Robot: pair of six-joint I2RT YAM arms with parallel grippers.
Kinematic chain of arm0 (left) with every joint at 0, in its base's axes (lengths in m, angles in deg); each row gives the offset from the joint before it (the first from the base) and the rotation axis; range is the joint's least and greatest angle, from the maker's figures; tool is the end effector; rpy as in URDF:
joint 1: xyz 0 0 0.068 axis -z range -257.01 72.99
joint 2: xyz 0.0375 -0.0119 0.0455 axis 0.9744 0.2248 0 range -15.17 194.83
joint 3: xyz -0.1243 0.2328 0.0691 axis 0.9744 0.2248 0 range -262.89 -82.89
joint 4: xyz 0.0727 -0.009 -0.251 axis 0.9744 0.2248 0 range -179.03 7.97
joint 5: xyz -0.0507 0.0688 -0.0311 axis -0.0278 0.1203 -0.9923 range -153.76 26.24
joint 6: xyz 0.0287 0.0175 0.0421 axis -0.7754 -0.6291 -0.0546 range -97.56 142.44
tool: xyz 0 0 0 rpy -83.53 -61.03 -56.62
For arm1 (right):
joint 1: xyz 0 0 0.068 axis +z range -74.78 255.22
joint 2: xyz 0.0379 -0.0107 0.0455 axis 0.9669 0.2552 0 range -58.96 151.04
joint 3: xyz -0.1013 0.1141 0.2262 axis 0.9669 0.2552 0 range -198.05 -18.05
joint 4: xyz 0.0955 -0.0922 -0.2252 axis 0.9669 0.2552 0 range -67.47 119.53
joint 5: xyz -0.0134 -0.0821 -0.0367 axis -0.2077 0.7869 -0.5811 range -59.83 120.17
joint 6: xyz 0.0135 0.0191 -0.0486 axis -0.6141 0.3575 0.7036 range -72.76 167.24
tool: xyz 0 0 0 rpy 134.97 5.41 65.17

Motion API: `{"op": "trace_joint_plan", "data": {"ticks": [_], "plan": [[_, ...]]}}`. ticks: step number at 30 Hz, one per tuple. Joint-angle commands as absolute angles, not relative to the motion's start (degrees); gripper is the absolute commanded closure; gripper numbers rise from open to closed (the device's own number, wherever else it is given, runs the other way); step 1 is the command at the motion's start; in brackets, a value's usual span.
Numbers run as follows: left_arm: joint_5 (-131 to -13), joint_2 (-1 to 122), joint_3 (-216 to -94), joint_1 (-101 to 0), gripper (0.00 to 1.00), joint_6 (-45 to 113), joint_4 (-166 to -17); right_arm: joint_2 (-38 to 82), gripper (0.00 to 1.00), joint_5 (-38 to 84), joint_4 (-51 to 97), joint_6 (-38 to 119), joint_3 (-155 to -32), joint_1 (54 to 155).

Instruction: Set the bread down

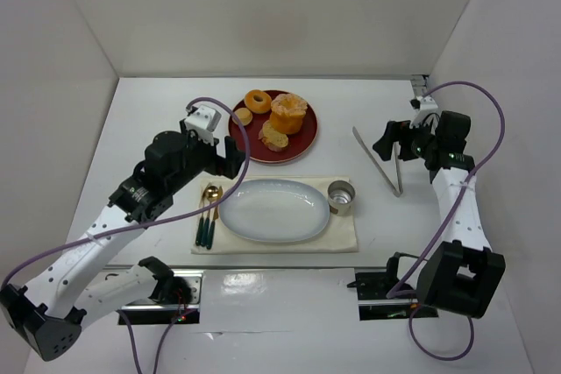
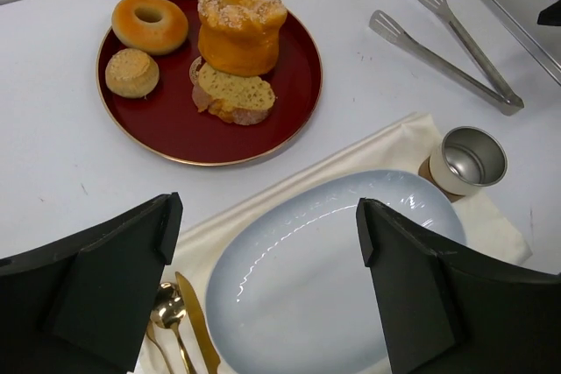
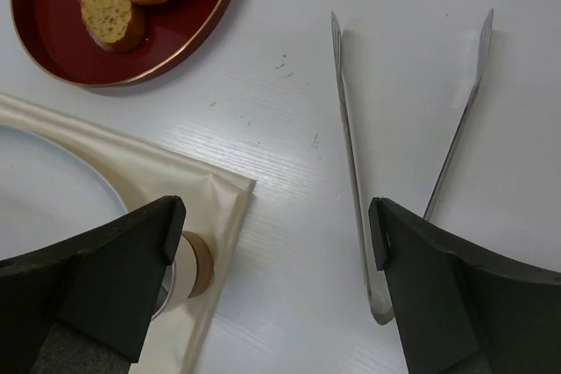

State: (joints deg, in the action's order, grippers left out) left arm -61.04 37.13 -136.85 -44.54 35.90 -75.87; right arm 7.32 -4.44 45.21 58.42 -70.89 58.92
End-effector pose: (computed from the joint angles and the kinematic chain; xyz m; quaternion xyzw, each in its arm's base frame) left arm 0.1773 -0.1109 0.3678 0.1130 0.7661 -0.2297 0.5895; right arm 0.2451 -0.0506 0.2957 -0.0967 0.8563 0.1549 0.4832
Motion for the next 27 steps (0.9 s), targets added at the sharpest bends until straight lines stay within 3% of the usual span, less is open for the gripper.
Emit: {"op": "trace_joint_plan", "data": {"ticks": [1,6,12,27], "plan": [[-60.07,36.43,-136.51,-44.05,0.00,35.10,-78.84,4.95,0.00,-3.59,41.17,56.46,-70.61,58.61],[-60.07,36.43,-136.51,-43.52,0.00,35.10,-78.84,2.13,0.00,-0.09,38.89,65.16,-64.90,58.61],[-61.21,37.04,-136.51,-43.52,0.00,35.63,-78.84,12.05,0.00,8.10,45.11,76.67,-69.28,58.61],[-62.36,35.99,-135.98,-43.52,0.00,35.63,-79.37,24.71,0.00,9.15,41.78,78.70,-68.76,58.61]]}}
